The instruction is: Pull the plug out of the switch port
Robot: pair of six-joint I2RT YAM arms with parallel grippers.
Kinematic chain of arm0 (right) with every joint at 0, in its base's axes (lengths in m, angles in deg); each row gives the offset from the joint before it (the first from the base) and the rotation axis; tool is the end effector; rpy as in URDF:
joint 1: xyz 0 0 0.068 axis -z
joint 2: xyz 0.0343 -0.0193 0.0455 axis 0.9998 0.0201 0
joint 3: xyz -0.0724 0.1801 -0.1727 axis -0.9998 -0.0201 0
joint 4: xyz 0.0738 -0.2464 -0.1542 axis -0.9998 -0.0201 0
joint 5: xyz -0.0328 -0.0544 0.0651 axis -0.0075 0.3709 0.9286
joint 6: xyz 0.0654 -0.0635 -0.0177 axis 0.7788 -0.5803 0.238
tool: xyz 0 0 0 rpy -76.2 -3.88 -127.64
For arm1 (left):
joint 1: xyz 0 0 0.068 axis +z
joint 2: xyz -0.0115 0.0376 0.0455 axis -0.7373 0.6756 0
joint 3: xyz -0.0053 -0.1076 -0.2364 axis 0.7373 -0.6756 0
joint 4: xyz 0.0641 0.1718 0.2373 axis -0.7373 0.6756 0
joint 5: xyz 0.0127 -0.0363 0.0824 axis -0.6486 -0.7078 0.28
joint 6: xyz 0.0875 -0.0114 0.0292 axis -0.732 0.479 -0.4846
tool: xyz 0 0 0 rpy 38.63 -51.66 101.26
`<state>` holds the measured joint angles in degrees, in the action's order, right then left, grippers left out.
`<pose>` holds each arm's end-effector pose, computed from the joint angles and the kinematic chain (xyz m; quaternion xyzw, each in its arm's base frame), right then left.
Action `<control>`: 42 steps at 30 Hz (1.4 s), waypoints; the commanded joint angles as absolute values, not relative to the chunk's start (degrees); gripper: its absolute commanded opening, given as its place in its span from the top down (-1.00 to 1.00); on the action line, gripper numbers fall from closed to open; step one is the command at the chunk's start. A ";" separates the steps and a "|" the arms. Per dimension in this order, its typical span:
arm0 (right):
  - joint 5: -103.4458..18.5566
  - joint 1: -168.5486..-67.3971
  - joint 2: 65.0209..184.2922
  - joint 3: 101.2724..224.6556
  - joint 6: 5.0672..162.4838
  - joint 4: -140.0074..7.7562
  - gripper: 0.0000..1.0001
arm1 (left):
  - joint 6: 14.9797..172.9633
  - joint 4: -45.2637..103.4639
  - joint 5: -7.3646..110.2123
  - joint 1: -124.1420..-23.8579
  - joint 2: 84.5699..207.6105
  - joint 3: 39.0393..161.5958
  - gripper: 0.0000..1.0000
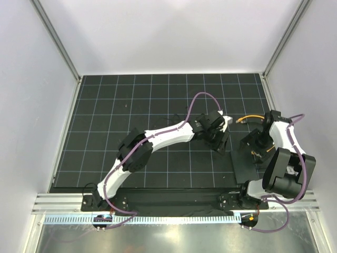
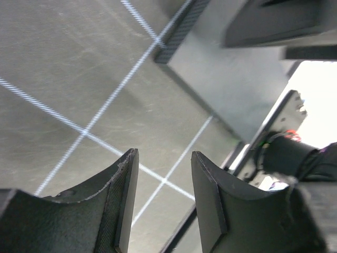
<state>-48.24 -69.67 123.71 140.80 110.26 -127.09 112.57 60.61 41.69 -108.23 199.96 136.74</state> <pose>0.2505 -0.0842 0.1283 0.4418 0.8968 0.0179 0.0134 0.2540 -0.5060 0.1448 0.2961 0.8816 -0.3433 0.1317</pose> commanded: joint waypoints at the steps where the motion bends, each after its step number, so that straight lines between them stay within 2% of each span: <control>1: -44.81 -68.02 120.31 138.31 107.11 -118.28 -0.70 | 118.23 57.48 40.61 -109.29 200.14 140.20 0.06; 13: -43.40 -61.86 117.93 133.47 106.06 -106.59 -0.70 | 131.08 63.37 39.56 -109.38 209.90 151.63 -0.02; 22: -41.30 -59.40 119.96 131.28 108.95 -99.11 -0.71 | 133.63 63.64 40.17 -109.64 211.66 152.16 -0.04; 30: -37.43 -58.88 119.34 130.49 111.50 -96.65 -0.71 | 137.59 63.64 40.17 -110.43 214.56 154.80 0.02; 35: -39.36 -58.88 118.02 129.96 109.75 -97.52 -0.71 | 136.97 63.90 43.95 -110.78 214.12 153.74 0.02; 42: -39.45 -58.88 119.60 129.17 108.61 -96.82 -0.71 | 136.01 62.58 40.88 -110.78 217.37 157.08 0.05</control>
<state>-39.06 -59.11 120.20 129.77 109.93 -98.39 136.37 63.93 42.49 -110.55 216.02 154.25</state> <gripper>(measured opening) 0.853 0.480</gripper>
